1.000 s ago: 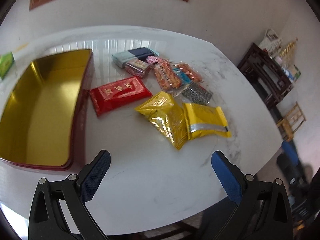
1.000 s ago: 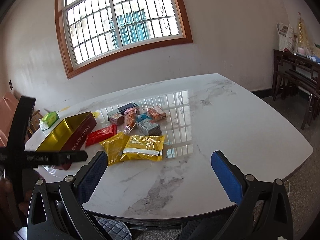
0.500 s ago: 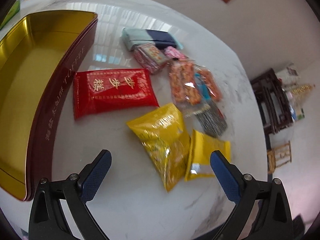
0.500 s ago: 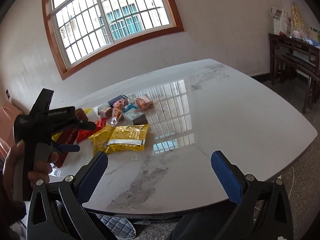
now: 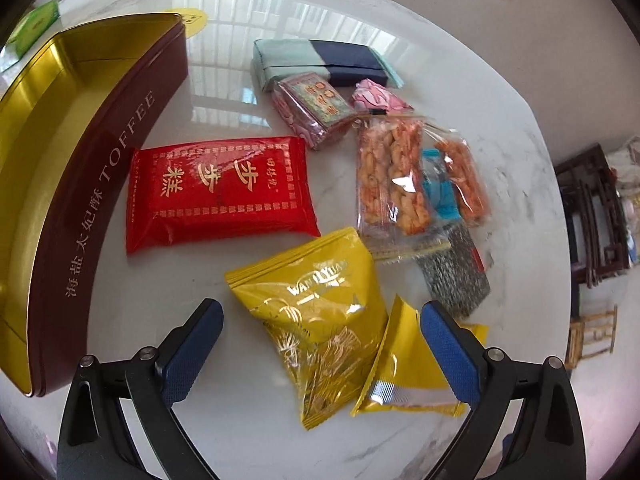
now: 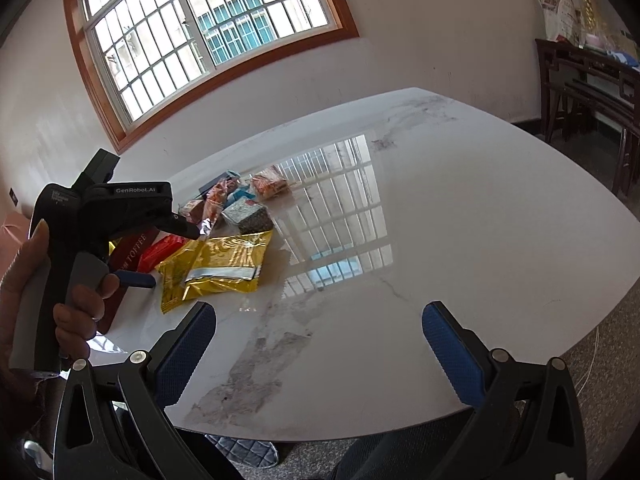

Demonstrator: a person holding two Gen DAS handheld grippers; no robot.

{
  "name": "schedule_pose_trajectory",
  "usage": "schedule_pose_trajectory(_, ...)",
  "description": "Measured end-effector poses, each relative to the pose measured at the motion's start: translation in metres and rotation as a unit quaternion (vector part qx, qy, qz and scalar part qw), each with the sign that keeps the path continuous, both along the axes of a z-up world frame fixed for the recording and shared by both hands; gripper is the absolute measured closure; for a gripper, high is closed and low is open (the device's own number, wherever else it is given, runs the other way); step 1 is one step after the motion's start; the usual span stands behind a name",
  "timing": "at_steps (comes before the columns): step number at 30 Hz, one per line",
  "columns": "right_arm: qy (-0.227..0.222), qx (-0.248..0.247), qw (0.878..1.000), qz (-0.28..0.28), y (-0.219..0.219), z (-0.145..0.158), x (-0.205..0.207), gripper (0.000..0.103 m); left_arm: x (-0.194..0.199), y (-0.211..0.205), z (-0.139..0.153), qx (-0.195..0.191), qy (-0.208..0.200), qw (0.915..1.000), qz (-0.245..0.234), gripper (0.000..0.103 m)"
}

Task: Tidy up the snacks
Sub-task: 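Grasp the yellow foil bag with the left gripper and lift it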

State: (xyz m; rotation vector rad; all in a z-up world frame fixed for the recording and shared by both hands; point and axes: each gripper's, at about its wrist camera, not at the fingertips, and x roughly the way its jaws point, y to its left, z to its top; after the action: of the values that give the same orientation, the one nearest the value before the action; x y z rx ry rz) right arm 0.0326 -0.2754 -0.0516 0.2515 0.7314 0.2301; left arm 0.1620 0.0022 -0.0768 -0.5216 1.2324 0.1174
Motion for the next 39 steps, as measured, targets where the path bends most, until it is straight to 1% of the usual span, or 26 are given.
schedule_pose_trajectory(3,0.009,0.005,1.0,-0.005,-0.005,-0.004,0.005,0.0,0.004,0.001,0.0,-0.002,0.004,0.9998,0.019,0.005)
schedule_pose_trajectory(5,0.02,0.013,1.0,-0.009,-0.008,-0.008,0.008,0.0,0.009,0.002,0.002,-0.012,0.002,0.9992,0.037,0.005)
schedule_pose_trajectory(7,0.023,0.016,1.0,-0.01,-0.011,-0.011,0.01,0.0,0.01,0.003,0.002,-0.01,0.002,0.999,0.044,0.005)
schedule_pose_trajectory(13,0.019,0.014,1.0,-0.006,-0.013,-0.011,0.012,0.0,0.014,-0.005,-0.001,0.034,0.011,0.9988,0.034,0.011)
schedule_pose_trajectory(14,0.018,0.015,1.0,-0.005,-0.013,-0.011,0.013,0.0,0.017,-0.01,-0.001,0.042,0.01,0.9985,0.034,0.014)
schedule_pose_trajectory(16,0.017,0.017,1.0,-0.005,-0.014,-0.012,0.014,0.0,0.017,-0.009,0.002,0.052,0.003,0.9979,0.037,0.037)
schedule_pose_trajectory(19,0.015,0.018,1.0,-0.003,-0.016,-0.012,0.014,0.0,0.022,-0.007,0.002,0.043,0.008,0.9979,0.047,0.048)
schedule_pose_trajectory(21,0.013,0.018,1.0,-0.002,-0.016,-0.012,0.014,0.0,0.023,-0.007,0.002,0.043,0.008,0.998,0.046,0.049)
schedule_pose_trajectory(23,0.013,0.018,1.0,-0.002,-0.017,-0.012,0.015,0.0,0.023,-0.01,0.002,0.048,0.004,0.9982,0.035,0.051)
schedule_pose_trajectory(24,0.013,0.018,1.0,-0.001,-0.017,-0.012,0.015,0.0,0.02,-0.01,0.002,0.043,-0.002,0.9985,0.032,0.061)
schedule_pose_trajectory(25,0.013,0.019,1.0,-0.002,-0.018,-0.012,0.016,0.0,0.017,-0.008,0.002,0.031,-0.008,0.9989,0.035,0.068)
schedule_pose_trajectory(26,0.013,0.021,1.0,-0.003,-0.019,-0.012,0.016,0.0,0.015,-0.007,0.002,0.027,-0.011,0.9989,0.036,0.07)
schedule_pose_trajectory(27,0.014,0.022,1.0,-0.004,-0.02,-0.011,0.017,0.0,0.012,-0.006,0.002,0.028,-0.012,0.999,0.032,0.082)
schedule_pose_trajectory(30,0.014,0.026,1.0,-0.009,-0.022,-0.011,0.016,0.0,0.003,-0.001,0.001,0.015,-0.023,0.9995,0.015,0.084)
schedule_pose_trajectory(34,0.016,0.026,0.999,-0.014,-0.023,-0.01,0.015,0.0,-0.012,0.006,0.003,0.013,-0.042,0.999,-0.011,0.085)
schedule_pose_trajectory(36,0.018,0.025,0.999,-0.014,-0.022,-0.01,0.015,0.0,-0.019,0.012,0.003,0.008,-0.047,0.9987,-0.014,0.085)
schedule_pose_trajectory(39,0.021,0.024,0.999,-0.015,-0.021,-0.009,0.015,0.0,-0.026,0.022,0.006,0.013,-0.052,0.9984,-0.014,0.086)
